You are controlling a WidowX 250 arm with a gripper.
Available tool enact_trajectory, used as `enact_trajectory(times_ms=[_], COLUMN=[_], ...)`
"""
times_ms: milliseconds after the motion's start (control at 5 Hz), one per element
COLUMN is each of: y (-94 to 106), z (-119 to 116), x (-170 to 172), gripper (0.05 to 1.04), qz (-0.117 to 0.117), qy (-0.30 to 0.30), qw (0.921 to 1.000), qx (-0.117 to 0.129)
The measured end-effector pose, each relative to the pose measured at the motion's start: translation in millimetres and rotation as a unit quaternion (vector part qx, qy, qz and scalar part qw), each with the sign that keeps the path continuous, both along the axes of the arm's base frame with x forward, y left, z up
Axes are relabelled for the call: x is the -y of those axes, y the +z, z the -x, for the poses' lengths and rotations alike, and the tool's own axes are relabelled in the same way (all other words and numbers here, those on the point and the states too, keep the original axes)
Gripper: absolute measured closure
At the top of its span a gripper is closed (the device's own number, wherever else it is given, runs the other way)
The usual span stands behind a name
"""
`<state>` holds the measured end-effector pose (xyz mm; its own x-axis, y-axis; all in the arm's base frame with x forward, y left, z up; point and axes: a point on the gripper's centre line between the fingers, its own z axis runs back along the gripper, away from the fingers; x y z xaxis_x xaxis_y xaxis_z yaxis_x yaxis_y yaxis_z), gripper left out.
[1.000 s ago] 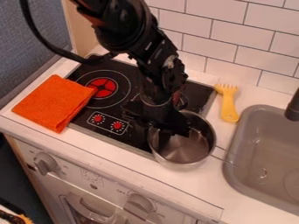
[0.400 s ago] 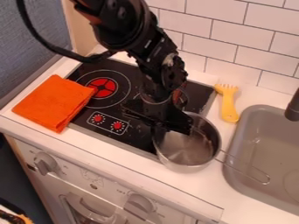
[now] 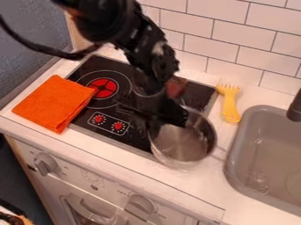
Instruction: Moved the silver pot on the upper left corner of the stove
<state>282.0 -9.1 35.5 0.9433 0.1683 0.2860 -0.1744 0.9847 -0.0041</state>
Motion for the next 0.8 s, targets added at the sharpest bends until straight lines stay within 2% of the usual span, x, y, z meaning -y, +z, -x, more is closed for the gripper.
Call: enact_trajectory(times_ms=[200,400,600,800], y=[12.1,24.4,38.8,41.0], z=[1.4,-7.8,-29.2,-52.1], x=[-18.0,-33.1,-60.8,-91.7], gripper=[1.002,1.002,1.002,1.002], qz=[0.029,0.051,0.067,0.079], qy=[0.032,0.040,0.056,0.062], qw=[0.9990,0.9978,0.9958,0.9945], qx=[0.008,0.015,0.027,0.028])
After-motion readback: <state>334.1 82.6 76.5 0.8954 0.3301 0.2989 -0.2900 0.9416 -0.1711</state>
